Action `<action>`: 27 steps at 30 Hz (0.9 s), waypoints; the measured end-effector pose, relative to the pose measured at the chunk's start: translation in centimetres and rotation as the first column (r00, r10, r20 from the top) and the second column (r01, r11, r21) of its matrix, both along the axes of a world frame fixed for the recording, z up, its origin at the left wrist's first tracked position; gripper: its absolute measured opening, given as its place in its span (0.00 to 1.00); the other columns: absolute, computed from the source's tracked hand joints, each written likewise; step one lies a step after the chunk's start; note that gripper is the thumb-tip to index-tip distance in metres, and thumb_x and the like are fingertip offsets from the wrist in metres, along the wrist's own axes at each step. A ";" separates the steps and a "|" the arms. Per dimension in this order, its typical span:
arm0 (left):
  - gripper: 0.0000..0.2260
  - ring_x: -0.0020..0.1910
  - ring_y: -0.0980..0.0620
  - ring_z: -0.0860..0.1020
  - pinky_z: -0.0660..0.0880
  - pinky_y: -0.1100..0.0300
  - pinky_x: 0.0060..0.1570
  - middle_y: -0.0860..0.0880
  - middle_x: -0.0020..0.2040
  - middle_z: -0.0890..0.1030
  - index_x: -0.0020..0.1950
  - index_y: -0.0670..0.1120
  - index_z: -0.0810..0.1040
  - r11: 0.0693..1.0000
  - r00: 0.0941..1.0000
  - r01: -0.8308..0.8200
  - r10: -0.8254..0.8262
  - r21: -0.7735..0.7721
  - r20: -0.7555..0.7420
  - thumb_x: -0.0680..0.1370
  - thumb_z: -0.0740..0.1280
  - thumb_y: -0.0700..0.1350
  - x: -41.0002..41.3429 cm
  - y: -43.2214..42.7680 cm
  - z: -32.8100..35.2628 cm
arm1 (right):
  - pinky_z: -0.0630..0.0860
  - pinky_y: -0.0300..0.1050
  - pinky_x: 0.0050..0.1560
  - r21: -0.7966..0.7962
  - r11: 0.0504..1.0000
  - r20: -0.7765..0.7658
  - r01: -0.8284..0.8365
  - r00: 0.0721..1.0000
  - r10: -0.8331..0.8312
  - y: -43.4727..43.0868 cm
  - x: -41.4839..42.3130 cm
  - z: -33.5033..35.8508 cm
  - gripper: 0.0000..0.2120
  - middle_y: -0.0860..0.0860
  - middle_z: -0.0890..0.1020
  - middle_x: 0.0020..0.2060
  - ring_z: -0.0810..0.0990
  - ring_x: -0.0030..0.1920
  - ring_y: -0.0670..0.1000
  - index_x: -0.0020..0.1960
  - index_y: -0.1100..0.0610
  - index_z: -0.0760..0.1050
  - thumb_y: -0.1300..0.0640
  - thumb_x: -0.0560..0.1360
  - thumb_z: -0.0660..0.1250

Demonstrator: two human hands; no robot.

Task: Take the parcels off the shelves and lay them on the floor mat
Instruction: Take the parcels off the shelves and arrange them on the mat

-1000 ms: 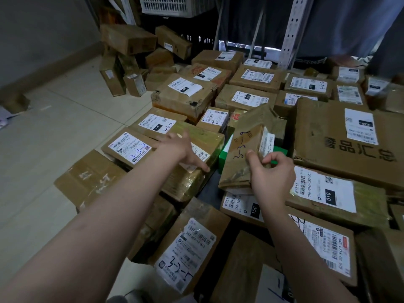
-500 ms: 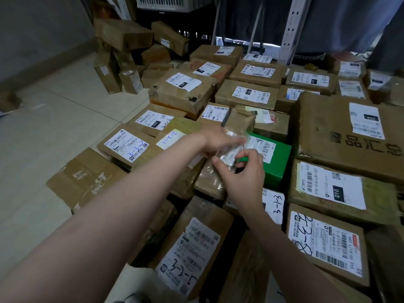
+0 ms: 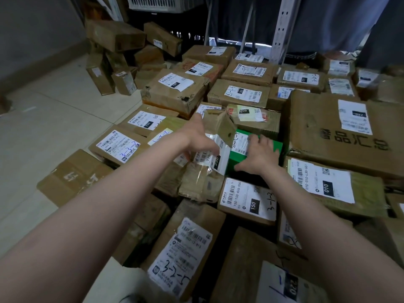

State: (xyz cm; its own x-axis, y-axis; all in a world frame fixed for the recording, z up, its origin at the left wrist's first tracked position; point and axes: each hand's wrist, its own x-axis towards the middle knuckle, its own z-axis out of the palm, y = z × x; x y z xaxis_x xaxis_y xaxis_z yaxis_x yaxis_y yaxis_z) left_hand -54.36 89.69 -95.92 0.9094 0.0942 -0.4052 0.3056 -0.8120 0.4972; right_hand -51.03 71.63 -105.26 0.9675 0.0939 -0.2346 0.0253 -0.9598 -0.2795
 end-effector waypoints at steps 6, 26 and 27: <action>0.40 0.56 0.41 0.76 0.77 0.56 0.32 0.40 0.66 0.71 0.74 0.40 0.56 0.996 0.995 -0.060 0.064 -0.061 0.078 0.71 0.76 0.48 0.9 1.0 0.0 | 0.54 0.71 0.73 -0.101 0.994 -0.035 -0.040 0.999 0.036 -0.7 2.2 -0.4 0.62 0.59 0.59 0.74 0.52 0.76 0.62 0.79 0.51 0.49 0.39 0.57 0.81; 0.14 0.35 0.50 0.83 0.77 0.64 0.34 0.46 0.39 0.85 0.49 0.42 0.80 0.426 0.941 -0.158 0.338 -0.891 -0.005 0.78 0.56 0.47 1.8 4.1 0.0 | 0.69 0.57 0.65 0.014 0.980 0.093 0.197 0.976 -0.197 -1.7 2.9 8.9 0.61 0.62 0.66 0.71 0.64 0.71 0.64 0.76 0.59 0.57 0.24 0.57 0.72; 0.14 0.34 0.50 0.83 0.78 0.64 0.32 0.45 0.39 0.85 0.50 0.42 0.79 0.386 0.932 -0.173 0.361 -0.906 -0.025 0.77 0.56 0.46 1.8 4.2 0.0 | 0.70 0.57 0.64 0.035 0.971 0.097 0.235 0.966 -0.238 -2.1 3.2 9.6 0.61 0.62 0.65 0.71 0.64 0.71 0.64 0.77 0.60 0.56 0.23 0.58 0.71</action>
